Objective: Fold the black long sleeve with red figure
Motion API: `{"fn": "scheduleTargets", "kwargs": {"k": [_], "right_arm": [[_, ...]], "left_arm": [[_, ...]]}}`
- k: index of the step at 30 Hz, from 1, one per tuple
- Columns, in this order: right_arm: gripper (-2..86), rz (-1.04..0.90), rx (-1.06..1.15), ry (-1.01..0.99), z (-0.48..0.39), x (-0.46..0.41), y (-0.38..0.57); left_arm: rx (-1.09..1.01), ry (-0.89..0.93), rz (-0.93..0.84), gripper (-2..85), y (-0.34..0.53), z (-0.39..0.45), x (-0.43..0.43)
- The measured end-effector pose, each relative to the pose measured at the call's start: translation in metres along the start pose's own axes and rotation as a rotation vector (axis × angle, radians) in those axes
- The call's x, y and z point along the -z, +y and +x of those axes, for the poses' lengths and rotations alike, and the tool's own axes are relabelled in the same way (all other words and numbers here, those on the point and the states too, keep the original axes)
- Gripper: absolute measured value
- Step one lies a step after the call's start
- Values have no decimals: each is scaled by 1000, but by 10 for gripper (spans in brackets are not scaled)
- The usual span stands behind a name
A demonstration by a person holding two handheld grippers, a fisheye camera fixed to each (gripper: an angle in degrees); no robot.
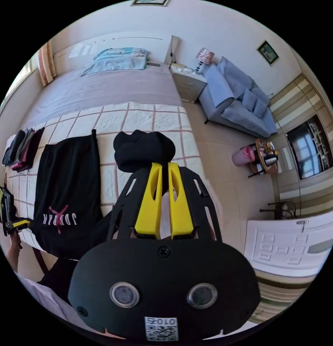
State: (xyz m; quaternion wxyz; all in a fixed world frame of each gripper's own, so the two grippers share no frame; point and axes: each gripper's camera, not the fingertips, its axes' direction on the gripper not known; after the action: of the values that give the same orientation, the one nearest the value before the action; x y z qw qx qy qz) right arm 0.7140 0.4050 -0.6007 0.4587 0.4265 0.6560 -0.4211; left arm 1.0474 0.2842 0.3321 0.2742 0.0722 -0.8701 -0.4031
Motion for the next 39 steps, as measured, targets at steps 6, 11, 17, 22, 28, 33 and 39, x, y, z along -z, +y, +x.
{"fn": "scheduleTargets", "kwargs": {"k": [6,11,17,22,28,33,39], "right_arm": [[43,-87,-284,7,108,-29,76],[64,-246,-519,-235,175,-121,100],[95,-68,-734,-416,207,-115,155],[59,-15,-543,-531,144,-99,182],[73,-451,-219,-835,-8,-199,188],[92,-641,-59,-756,-68,-260,180],[98,-737,-145,-709,-76,-307,174]], "left_arm": [[-145,4,-80,4,-13,18,-41],[-196,21,-124,10,0,26,-64],[-323,100,-129,30,18,39,-93],[-534,66,-165,52,27,72,-126],[-743,-59,-208,80,49,100,-160],[-835,-169,-241,98,74,99,-188],[-865,-282,-237,96,98,85,-213]]}}
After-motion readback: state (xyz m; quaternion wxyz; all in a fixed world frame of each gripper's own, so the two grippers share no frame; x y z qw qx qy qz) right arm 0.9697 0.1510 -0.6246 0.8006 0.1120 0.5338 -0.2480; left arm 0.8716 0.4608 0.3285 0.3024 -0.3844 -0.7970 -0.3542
